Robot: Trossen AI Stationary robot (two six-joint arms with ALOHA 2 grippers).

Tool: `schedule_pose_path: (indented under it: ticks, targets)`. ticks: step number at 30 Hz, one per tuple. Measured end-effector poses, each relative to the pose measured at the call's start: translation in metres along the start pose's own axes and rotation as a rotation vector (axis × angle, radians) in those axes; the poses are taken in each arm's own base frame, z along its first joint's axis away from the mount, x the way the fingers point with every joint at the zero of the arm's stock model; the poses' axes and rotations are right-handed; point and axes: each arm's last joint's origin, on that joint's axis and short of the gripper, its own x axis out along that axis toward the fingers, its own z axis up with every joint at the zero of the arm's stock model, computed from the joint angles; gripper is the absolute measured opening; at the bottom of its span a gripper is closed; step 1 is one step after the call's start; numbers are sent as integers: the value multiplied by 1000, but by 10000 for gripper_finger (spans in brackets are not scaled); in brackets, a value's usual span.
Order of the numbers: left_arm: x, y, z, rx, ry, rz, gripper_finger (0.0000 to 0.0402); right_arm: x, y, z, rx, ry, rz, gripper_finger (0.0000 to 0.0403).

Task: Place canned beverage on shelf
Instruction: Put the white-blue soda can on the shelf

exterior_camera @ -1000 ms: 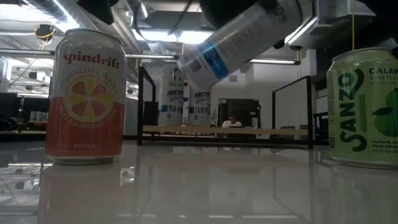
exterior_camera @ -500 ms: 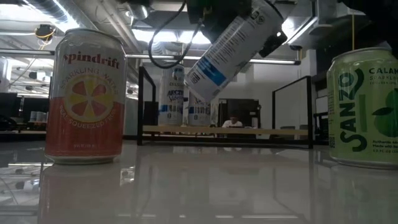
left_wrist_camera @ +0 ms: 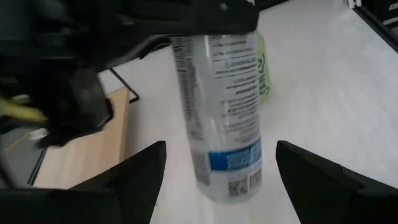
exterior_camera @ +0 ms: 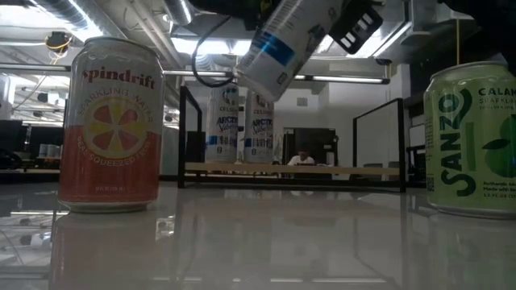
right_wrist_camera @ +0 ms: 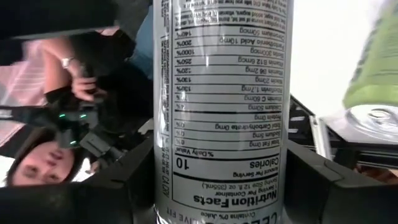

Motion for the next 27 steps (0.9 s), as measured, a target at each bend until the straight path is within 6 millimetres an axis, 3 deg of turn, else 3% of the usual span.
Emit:
schedule_pose_path:
  ticks: [9,22,27]
  targets:
    - [14,-6,-1,-19,-17,14,295,0,12,8,-30,8,108,250]
    - [16,-3,-1,-32,-19,24,294,-2,22,13,-58,8,174,250]
    - [18,0,-2,-37,-13,31,276,-2,23,13,-69,-6,173,250]
